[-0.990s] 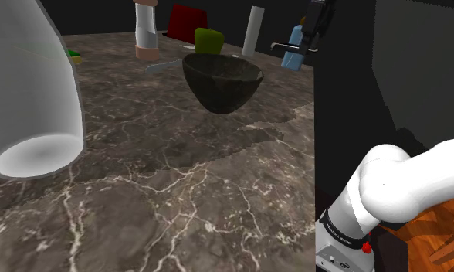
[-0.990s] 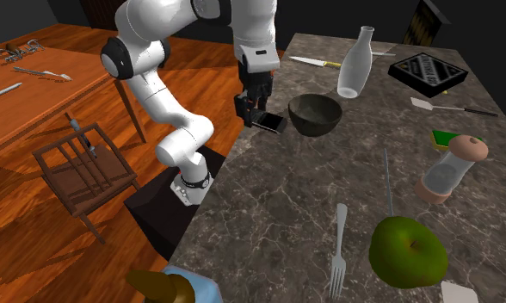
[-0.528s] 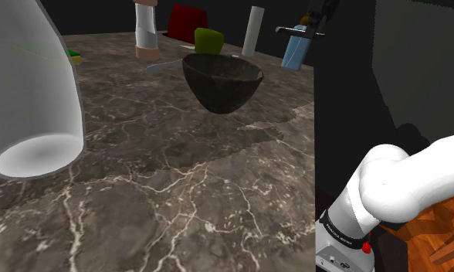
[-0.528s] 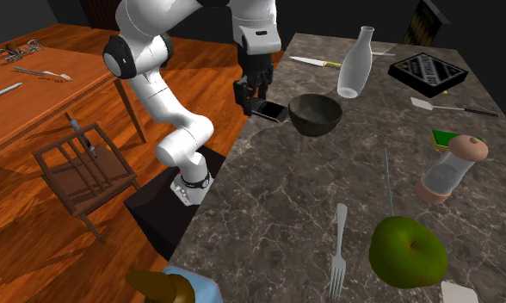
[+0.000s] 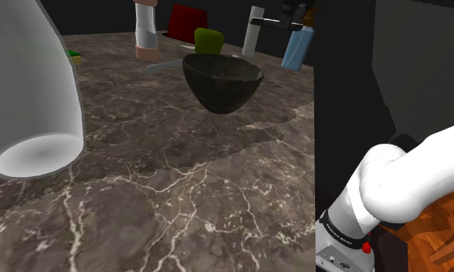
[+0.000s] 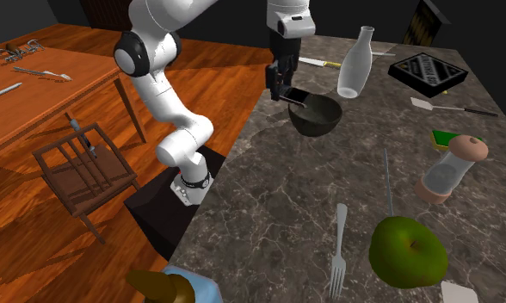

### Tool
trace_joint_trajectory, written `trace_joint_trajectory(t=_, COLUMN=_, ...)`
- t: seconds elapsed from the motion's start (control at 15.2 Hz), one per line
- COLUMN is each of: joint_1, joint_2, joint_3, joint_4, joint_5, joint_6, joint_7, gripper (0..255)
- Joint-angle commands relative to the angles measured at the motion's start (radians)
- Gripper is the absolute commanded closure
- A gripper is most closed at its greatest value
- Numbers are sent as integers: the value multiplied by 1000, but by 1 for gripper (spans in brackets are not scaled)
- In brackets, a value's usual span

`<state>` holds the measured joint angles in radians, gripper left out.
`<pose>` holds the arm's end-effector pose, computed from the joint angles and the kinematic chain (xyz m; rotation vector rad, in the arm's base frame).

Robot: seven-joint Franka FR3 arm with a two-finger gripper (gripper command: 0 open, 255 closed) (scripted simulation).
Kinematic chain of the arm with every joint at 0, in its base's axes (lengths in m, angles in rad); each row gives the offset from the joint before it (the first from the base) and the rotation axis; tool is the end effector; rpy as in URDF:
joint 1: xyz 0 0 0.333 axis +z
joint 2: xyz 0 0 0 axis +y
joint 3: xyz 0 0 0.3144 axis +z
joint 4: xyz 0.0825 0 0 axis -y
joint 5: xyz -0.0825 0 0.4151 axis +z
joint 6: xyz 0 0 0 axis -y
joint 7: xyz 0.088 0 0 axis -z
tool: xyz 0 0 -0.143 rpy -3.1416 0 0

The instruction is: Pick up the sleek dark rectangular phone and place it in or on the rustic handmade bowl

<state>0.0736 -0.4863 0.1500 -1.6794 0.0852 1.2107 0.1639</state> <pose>0.3570 0.1179 0.7347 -3.1278 -0.1150 -0.0155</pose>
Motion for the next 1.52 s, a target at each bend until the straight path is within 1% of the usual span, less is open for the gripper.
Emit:
trace_joint_trajectory(t=0.0, joint_1=8, joint_2=37, joint_3=43, joint_4=34, joint_5=14, joint_6=7, joint_7=55, gripper=255)
trace_joint_trajectory(t=0.4, joint_1=32, joint_2=188, joint_3=170, joint_4=184, joint_5=21, joint_6=16, joint_7=214, gripper=255)
trace_joint_trajectory(t=0.46, joint_1=34, joint_2=196, joint_3=176, joint_4=192, joint_5=20, joint_6=16, joint_7=222, gripper=255)
trace_joint_trajectory(t=1.39, joint_1=43, joint_2=77, joint_3=164, joint_4=-131, joint_5=47, joint_6=224, joint_7=190, gripper=255)
trace_joint_trajectory(t=1.45, joint_1=43, joint_2=77, joint_3=163, joint_4=-132, joint_5=47, joint_6=224, joint_7=190, gripper=255)
